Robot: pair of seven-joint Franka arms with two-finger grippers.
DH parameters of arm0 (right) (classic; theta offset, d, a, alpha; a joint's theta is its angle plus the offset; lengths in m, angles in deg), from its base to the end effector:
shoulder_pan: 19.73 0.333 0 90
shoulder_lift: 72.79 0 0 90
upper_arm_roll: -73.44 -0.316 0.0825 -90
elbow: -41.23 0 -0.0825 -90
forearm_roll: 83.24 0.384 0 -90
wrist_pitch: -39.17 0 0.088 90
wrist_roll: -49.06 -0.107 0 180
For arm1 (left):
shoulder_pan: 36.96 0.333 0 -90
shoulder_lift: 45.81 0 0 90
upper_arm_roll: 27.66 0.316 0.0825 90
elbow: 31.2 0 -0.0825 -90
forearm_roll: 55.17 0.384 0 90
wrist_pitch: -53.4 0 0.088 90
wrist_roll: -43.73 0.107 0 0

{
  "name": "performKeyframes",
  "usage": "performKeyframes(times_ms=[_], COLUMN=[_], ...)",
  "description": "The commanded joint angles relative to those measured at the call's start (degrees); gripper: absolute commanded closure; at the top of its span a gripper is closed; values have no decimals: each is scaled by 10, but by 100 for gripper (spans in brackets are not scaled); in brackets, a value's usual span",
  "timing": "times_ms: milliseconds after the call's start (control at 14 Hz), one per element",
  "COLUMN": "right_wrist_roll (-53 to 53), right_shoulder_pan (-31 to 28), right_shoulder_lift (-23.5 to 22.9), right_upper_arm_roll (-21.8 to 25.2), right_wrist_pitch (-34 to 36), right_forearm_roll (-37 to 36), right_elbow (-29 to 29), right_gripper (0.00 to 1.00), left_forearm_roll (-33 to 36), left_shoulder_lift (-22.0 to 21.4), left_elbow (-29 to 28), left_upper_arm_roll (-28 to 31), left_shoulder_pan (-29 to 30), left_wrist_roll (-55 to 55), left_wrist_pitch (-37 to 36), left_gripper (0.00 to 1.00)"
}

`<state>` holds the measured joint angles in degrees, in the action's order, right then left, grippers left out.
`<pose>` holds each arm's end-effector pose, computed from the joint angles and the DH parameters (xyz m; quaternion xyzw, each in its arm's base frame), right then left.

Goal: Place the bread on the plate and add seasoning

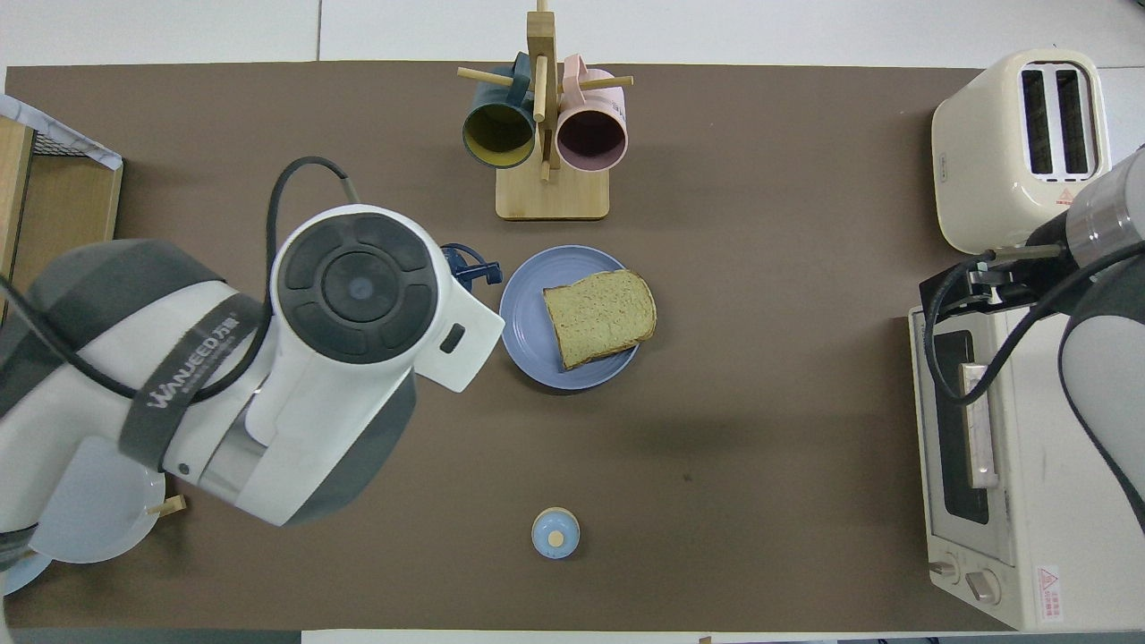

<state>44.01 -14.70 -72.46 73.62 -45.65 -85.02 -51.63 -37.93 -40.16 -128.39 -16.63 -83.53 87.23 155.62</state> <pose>0.5392 0.0422 0.5972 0.9976 -0.0021 -0.0656 0.0213 0.4951 -0.3276 0.5318 -0.7407 0.6535 0.0155 0.1549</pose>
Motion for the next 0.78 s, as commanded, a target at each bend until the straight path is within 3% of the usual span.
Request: performKeyframes(times_ms=[0,142,570,712], right_wrist_roll=[15,20,36,36], right_shoulder_pan=[-22,-23,-43,-59], right_shoulder_lift=[10,10,-4,-4], right_upper_arm_roll=[-9,-9,-25,-39], right_wrist_pitch=[5,7,-6,-5], right_forearm_roll=[-12,-12,-19,-19], right_elbow=[-2,-2,14,14], right_gripper=[0,0,0,0], left_forearm_roll=[39,72,123,168], left_shoulder_lift=[58,87,107,142], left_elbow=[61,70,71,73], left_upper_arm_roll=[7,7,7,7], left_shoulder_pan=[-33,-60,-92,-120], left_wrist_roll=[-50,-88,-104,-134], left_wrist_pitch=[-46,-67,-102,-123], left_gripper=[100,100,100,100])
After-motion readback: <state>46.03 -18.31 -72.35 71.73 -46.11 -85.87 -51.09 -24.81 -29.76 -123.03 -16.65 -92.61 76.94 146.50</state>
